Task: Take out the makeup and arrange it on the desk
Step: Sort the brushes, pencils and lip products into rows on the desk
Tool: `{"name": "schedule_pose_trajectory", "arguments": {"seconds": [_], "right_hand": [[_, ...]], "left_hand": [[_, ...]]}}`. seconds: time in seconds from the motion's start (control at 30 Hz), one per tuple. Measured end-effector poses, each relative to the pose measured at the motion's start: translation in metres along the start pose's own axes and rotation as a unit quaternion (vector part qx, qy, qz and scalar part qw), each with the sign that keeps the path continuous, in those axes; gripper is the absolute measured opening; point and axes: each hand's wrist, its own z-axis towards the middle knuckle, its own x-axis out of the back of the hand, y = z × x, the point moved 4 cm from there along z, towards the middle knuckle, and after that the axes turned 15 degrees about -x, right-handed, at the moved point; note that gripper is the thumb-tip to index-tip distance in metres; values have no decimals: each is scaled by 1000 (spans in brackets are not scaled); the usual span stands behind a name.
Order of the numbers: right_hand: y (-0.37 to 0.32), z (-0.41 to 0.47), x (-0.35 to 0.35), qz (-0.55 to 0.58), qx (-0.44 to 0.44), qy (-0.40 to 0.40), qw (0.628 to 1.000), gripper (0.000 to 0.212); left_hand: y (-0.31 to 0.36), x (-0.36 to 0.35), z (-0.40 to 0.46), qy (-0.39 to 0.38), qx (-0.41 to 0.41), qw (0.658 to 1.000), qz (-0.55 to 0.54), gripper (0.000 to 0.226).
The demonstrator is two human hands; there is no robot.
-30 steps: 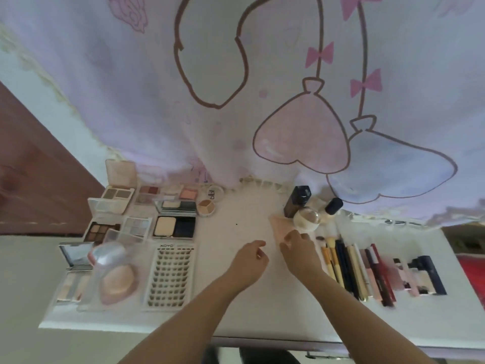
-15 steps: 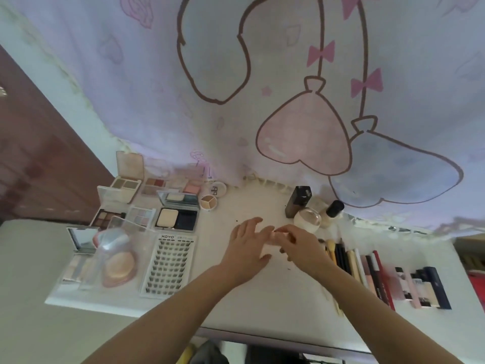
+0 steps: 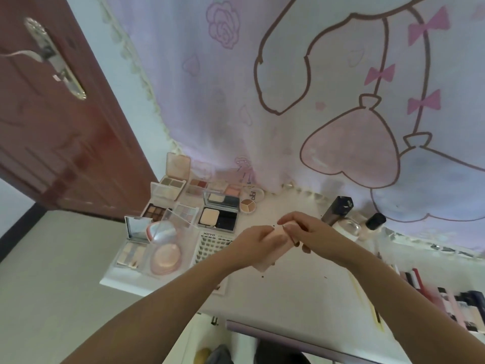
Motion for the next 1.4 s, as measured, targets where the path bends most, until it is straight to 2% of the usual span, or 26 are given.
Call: {"name": "schedule_pose_trajectory", "arguments": {"seconds": [0.07, 0.23, 0.3, 0.37, 0.4, 0.5, 0.63, 0.77, 0.87, 1.03, 1.07, 1.17, 1.2, 1.27, 1.33, 1.4], "right_hand": [[-3, -1, 2, -3, 25, -17, 1000, 17], [13, 5, 8, 91, 28, 15, 995, 15], [28, 11, 17, 178, 2, 24, 984, 17], [45, 22, 20, 265, -42, 5, 963, 22], [52, 30, 19, 298, -69, -6, 952, 26], [65, 58, 15, 347, -139, 1, 927, 34], [65, 100, 20, 379, -204, 75, 900, 35], [66, 141, 27, 337, -252, 123, 899, 31], [69, 163, 29, 296, -268, 147, 905, 21], [58, 177, 31, 215, -239, 178, 930, 8], [55, 177, 31, 197, -233, 176, 936, 12], [45, 165, 32, 98, -219, 142, 960, 43], [39, 158, 37, 30, -194, 141, 970, 48], [23, 134, 58, -63, -108, 174, 977, 39], [13, 98, 90, -86, -50, 220, 970, 27], [15, 66, 122, -120, -36, 251, 960, 23]], "left_hand": [[-2, 3, -8, -21, 30, 992, -120, 29], [-19, 5, -13, -85, 97, 963, -237, 31], [-33, 5, -11, -56, 132, 954, -264, 28], [-48, 3, -3, -5, 169, 943, -286, 20], [-53, 2, 3, 20, 188, 936, -297, 23], [-67, -3, 33, 71, 217, 929, -293, 45], [-72, -2, 84, 155, 212, 936, -236, 43], [-84, 3, 125, 221, 232, 937, -140, 39], [-95, 0, 139, 225, 251, 938, -77, 41], [-100, -5, 146, 218, 253, 943, 4, 45], [-99, -6, 146, 210, 250, 945, 28, 44], [-86, -9, 142, 196, 234, 950, 63, 40], [-80, -11, 139, 197, 222, 953, 63, 42], [-67, -16, 130, 203, 183, 960, 64, 46], [-55, -28, 120, 202, 132, 969, 60, 47], [-42, -48, 118, 169, 76, 981, 52, 45]]}}
